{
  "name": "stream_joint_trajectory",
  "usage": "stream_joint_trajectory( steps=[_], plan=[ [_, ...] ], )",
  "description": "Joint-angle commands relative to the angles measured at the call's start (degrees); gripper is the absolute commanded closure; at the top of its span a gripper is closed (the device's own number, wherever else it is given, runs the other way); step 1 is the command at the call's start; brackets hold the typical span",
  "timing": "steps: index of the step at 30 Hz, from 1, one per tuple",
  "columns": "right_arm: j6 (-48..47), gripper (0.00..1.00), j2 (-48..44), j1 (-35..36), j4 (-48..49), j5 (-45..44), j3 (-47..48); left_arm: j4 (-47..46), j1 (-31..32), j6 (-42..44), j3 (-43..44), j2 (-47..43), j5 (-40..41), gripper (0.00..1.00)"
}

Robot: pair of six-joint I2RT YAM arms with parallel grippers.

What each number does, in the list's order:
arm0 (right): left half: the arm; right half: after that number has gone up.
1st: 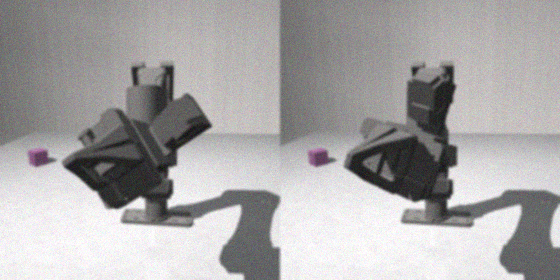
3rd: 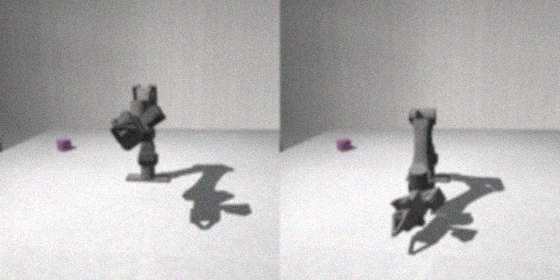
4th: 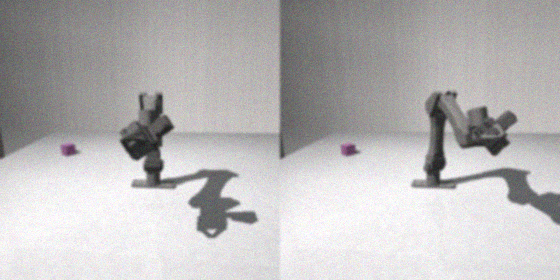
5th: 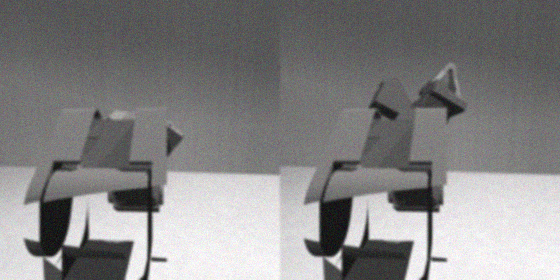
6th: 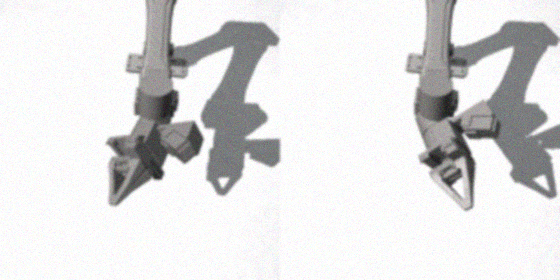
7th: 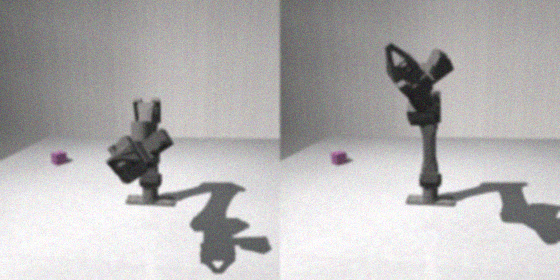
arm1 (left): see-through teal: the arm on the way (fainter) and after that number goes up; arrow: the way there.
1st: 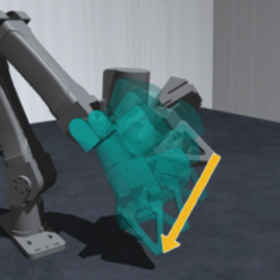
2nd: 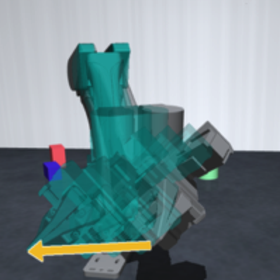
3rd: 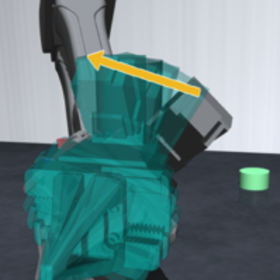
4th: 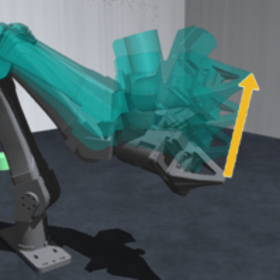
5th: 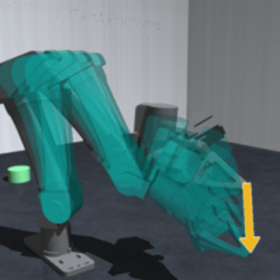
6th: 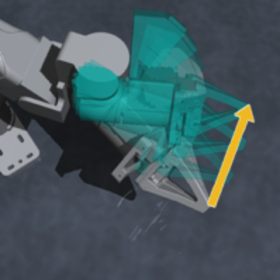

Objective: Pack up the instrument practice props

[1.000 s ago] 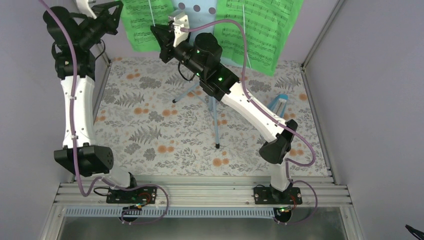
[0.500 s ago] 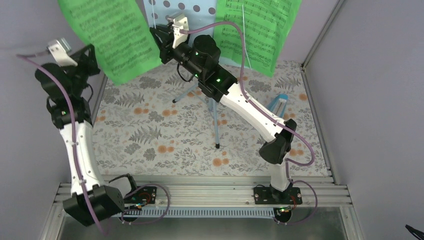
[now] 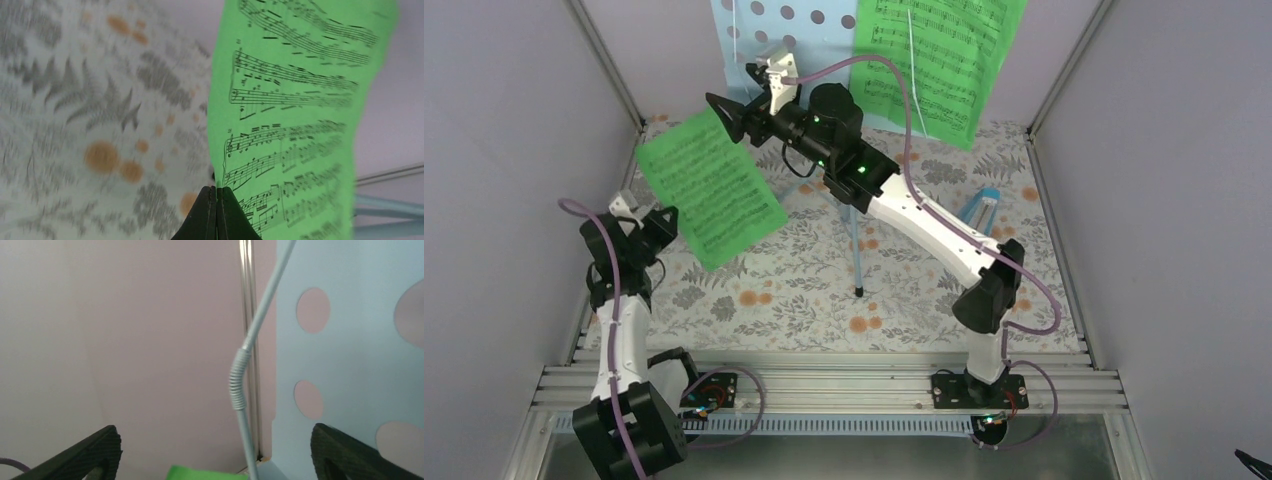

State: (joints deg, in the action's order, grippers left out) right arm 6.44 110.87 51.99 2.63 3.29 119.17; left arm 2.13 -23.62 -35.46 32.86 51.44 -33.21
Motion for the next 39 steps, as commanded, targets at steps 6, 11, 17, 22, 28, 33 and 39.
stream_joint_trajectory(
  steps=[6,11,17,22,28,33,39],
  plan=[
    [-1.53,0.0,-9.01,-0.1,0.17,7.54,-7.3,3.77,0.13,-6.61,-11.97,-0.81,0.99,0.98],
    [-2.78,0.0,-12.05,-0.09,-2.37,10.62,-9.43,9.41,0.5,-5.63,-11.88,0.83,3.91,0.98],
    [-4.4,0.0,-17.99,-0.09,-3.54,14.59,-15.59,15.31,0.5,-5.29,-12.65,-3.26,6.91,0.98],
    [-5.07,0.0,-24.67,-0.06,-0.86,14.98,-24.12,20.33,0.57,-5.9,-13.89,-9.06,9.02,0.98],
    [-5.64,0.0,-33.49,-0.06,7.5,13.81,-36.59,22.16,0.5,-5.95,-15.5,-15.8,8.51,0.96],
    [-7.12,0.0,-39.81,-0.13,12.76,11.34,-44.94,21.67,0.54,-4.75,-15.0,-20.18,6.31,0.57],
    [-6.68,0.01,-45.81,-0.13,14.19,6.34,-50.78,23.84,0.53,-3.06,-11.69,-19.85,9.33,0.04]
  ],
)
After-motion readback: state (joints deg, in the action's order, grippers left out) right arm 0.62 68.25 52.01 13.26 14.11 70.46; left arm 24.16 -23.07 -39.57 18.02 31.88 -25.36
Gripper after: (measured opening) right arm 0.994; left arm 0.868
